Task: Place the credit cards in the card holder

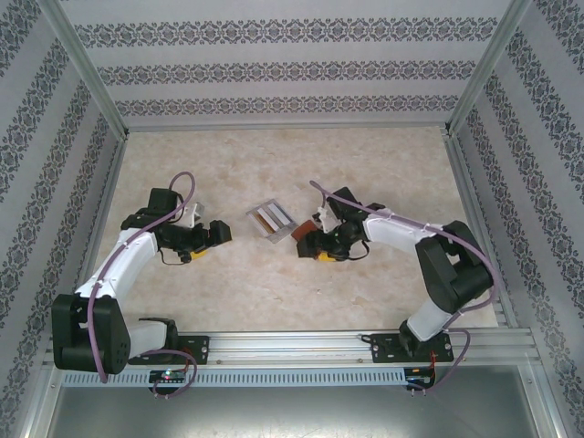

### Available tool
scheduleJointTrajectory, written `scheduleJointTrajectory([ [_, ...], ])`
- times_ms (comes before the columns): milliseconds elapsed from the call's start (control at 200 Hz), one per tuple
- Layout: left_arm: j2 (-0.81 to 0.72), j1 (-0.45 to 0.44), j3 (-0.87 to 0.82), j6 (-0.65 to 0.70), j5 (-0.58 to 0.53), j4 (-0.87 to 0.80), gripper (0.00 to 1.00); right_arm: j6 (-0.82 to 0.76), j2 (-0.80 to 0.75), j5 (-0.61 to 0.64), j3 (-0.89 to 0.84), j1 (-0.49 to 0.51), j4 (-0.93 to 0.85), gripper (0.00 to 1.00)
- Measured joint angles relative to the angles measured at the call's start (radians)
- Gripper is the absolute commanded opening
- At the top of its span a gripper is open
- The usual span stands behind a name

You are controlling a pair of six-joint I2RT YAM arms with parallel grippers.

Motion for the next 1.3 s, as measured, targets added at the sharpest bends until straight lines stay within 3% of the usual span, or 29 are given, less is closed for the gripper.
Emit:
scheduleJointTrajectory([
  [155,0.0,0.0,-0.002,0.0,0.0,0.0,1.0,-0.053,-0.059,0.098,0.024,-0.099,-0.021,0.81],
  [290,0.0,0.0,-0.006,-0.001,0.0,0.0,0.98,-0.108,0.037,0.197,0.1,-0.121,-0.05,0.76],
  [495,-0.021,-0.007,-0.079,-0.077,0.074,0.056,0.94,-0.144,0.204,0.23,0.146,-0.106,-0.062,0.59],
  [580,-0.042,-0.051,-0.121,-0.134,0.087,0.093,0.94,-0.149,0.211,0.228,0.148,-0.105,-0.063,0.51],
  [729,-0.061,-0.19,-0.152,-0.227,0.068,0.17,0.91,-0.14,0.2,0.163,0.101,-0.103,-0.018,0.34],
  [974,0.064,-0.39,-0.155,-0.343,-0.002,0.346,0.72,-0.093,0.189,-0.055,-0.007,-0.128,0.077,0.1],
  [1134,0.136,-0.453,-0.155,-0.373,-0.034,0.423,0.64,-0.052,0.172,-0.168,-0.061,-0.135,0.143,0.0],
  [1304,0.212,-0.477,-0.155,-0.403,-0.043,0.519,0.63,0.014,0.147,-0.273,-0.113,-0.134,0.248,0.0],
])
